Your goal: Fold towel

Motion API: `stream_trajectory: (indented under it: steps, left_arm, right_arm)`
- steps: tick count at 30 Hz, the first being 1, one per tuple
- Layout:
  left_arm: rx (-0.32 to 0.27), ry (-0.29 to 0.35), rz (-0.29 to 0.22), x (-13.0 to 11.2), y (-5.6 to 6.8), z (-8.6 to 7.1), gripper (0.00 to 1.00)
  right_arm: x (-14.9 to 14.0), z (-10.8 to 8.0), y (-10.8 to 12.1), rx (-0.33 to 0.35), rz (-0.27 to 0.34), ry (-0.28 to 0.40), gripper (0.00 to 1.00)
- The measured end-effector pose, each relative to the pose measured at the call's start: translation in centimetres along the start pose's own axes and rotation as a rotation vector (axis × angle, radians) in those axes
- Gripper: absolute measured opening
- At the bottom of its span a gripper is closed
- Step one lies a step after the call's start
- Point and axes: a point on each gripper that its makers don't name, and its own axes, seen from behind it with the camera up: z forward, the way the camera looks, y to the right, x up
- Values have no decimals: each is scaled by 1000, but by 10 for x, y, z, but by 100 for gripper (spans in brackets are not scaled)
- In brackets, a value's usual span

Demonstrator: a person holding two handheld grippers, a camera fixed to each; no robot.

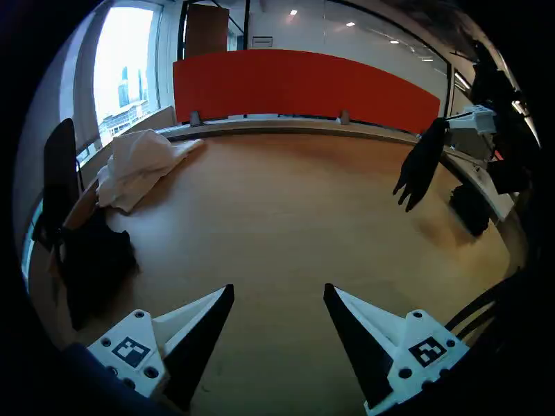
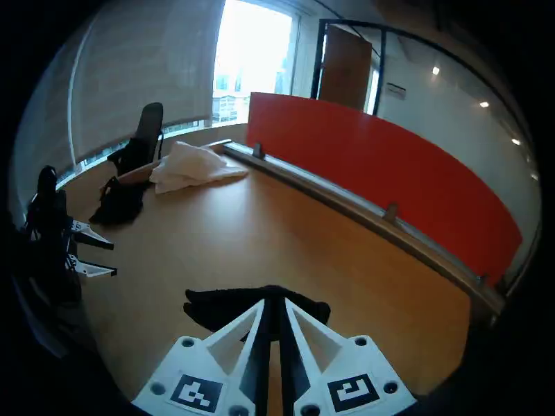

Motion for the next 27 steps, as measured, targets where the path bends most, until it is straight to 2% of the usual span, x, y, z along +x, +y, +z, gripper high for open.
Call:
stream_trajectory:
  steps: [13,27]
  left_arm:
    - [-1,-6,9,4,2,5,96]
    - [2,-19,22,7,6,9,96]
  right_arm:
    - [-22,-36,66,-79,42,-37,6]
    - [-45,-62,131,-150,83,-74,6]
